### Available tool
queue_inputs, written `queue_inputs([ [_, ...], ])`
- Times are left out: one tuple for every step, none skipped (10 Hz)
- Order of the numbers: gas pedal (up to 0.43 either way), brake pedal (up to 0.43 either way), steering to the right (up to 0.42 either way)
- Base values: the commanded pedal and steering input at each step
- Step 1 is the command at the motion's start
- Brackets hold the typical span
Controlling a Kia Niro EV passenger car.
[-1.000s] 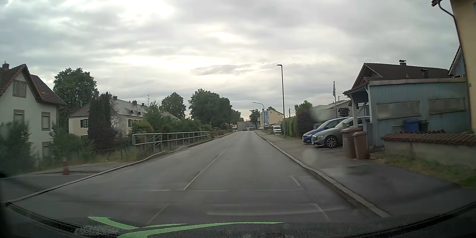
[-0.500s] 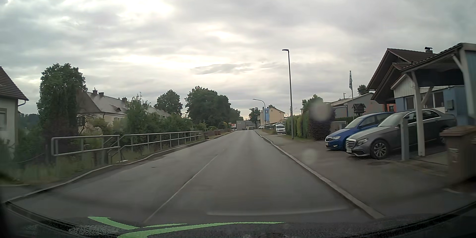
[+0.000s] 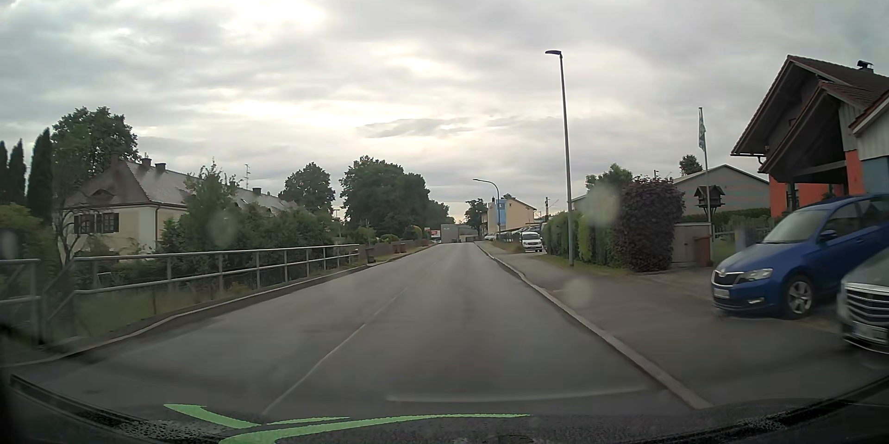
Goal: Follow the waypoints while adhering to traffic rules and regulations
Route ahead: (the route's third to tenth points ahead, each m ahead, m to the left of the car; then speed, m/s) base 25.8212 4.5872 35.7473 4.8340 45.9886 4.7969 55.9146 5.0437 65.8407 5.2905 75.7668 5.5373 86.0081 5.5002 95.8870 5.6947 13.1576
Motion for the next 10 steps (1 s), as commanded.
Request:
queue_inputs([
  [0.098, 0.0, 0.0],
  [0.098, 0.0, 0.0],
  [0.098, 0.0, 0.0],
  [0.098, 0.0, 0.0],
  [0.098, 0.0, 0.0],
  [0.098, 0.0, 0.0],
  [0.098, 0.0, 0.0],
  [0.098, 0.0, 0.0],
  [0.098, 0.0, 0.0],
  [0.098, 0.0, 0.0],
])
